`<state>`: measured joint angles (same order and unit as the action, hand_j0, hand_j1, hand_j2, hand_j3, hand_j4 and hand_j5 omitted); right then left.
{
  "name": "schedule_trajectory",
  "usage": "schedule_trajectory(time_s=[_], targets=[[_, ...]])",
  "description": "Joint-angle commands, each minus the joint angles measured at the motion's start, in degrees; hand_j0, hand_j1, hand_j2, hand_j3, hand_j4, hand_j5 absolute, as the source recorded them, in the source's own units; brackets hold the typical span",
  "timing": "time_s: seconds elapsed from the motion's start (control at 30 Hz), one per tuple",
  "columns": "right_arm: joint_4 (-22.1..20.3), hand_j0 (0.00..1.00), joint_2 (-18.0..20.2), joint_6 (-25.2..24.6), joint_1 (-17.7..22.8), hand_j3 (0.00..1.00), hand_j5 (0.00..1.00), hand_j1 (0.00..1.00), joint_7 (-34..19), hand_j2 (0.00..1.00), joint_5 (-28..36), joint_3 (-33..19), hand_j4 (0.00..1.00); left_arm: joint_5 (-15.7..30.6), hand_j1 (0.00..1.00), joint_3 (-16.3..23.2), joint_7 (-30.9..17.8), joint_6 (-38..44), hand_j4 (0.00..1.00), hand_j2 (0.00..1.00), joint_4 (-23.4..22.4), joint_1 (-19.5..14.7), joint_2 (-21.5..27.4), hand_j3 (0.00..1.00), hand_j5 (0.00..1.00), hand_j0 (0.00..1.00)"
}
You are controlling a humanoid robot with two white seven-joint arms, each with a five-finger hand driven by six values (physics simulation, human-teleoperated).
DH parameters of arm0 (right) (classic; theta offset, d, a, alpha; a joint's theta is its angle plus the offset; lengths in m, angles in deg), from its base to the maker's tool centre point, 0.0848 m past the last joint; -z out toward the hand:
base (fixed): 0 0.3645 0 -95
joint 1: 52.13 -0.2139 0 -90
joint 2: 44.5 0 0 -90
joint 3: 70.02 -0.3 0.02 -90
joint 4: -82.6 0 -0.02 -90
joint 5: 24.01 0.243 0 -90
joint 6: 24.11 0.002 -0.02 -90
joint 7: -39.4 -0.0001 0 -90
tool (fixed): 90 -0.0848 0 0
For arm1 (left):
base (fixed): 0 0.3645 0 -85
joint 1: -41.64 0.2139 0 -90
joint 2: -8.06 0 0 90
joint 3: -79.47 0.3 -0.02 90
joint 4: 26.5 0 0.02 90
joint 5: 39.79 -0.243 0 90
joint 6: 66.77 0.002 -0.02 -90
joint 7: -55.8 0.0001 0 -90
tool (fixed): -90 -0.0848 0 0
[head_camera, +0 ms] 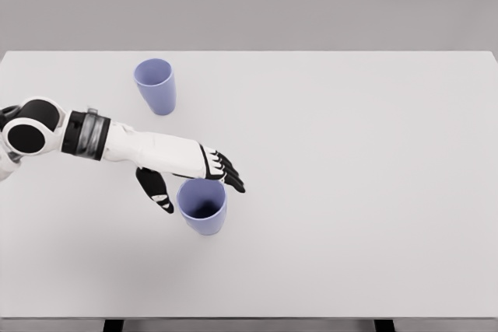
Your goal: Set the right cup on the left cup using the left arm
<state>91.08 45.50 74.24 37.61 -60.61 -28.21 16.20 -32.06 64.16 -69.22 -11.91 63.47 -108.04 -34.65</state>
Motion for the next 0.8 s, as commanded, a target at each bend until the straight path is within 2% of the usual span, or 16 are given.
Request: schedule_trajectory(time_s=[0.0, 0.2, 0.27, 0.4, 0.43, 0.47, 0.63, 0.73, 0.77], targets=[[0.0, 1.0, 0.0, 0.0, 0.1, 1.0, 1.0, 1.0, 0.0, 1.0, 0.0, 0.0, 1.0, -0.9, 1.0, -0.2, 0.0, 0.1, 1.0, 1.0, -0.1, 0.1, -0.3, 1.0, 1.0, 1.0], [0.1, 1.0, 0.0, 0.0, 0.1, 1.0, 1.0, 1.0, 0.0, 1.0, 0.0, 0.0, 1.0, -1.9, 1.0, -0.2, 0.0, 0.1, 1.0, 1.0, -0.8, 0.9, -1.0, 1.0, 1.0, 1.0], [0.1, 1.0, 0.0, 0.0, 0.0, 1.0, 1.0, 1.0, 0.0, 1.0, 0.0, 0.0, 1.0, -1.9, 1.0, -2.3, 0.0, 0.1, 1.0, 1.0, -0.9, 2.4, -1.2, 1.0, 1.0, 1.0], [0.1, 1.0, 0.0, 0.0, 0.1, 1.0, 1.0, 1.0, 0.0, 1.0, 0.0, 0.0, 1.0, -1.9, 1.0, -2.6, 0.0, 0.1, 1.0, 1.0, -0.9, 2.5, -1.2, 1.0, 1.0, 1.0], [0.0, 1.0, 0.0, 0.0, 0.1, 1.0, 1.0, 1.0, 0.0, 1.0, 0.0, 0.0, 1.0, -2.0, 0.95, -2.6, 0.0, 0.1, 0.95, 0.95, -0.9, 2.5, -1.2, 0.95, 0.95, 0.95], [0.0, 1.0, 0.0, 0.0, 0.1, 1.0, 1.0, 1.0, 0.0, 1.0, 0.0, 0.0, 1.0, -2.2, 0.94, -2.5, 0.0, 0.1, 0.94, 0.94, -0.9, 2.6, -1.3, 0.94, 0.94, 0.94], [0.1, 1.0, 0.0, 0.0, 0.1, 1.0, 1.0, 1.0, 0.0, 1.0, 0.0, 0.0, 1.0, -3.7, 0.94, -2.8, 0.0, 0.1, 0.94, 0.94, -1.9, 3.6, -1.6, 0.94, 0.94, 0.94], [0.0, 1.0, 0.0, 0.0, 0.0, 1.0, 1.0, 1.0, 0.0, 1.0, 0.0, 0.0, 1.0, -4.0, 0.73, -2.8, 0.0, 0.1, 0.73, 0.73, -2.1, 3.7, -1.6, 0.73, 0.73, 0.73], [0.0, 1.0, 0.0, 0.0, 0.1, 1.0, 1.0, 1.0, 0.0, 1.0, 0.0, 0.0, 1.0, -4.0, 0.71, -2.8, 0.0, 0.1, 0.71, 0.71, -2.1, 3.7, -1.5, 0.71, 0.71, 0.71]])
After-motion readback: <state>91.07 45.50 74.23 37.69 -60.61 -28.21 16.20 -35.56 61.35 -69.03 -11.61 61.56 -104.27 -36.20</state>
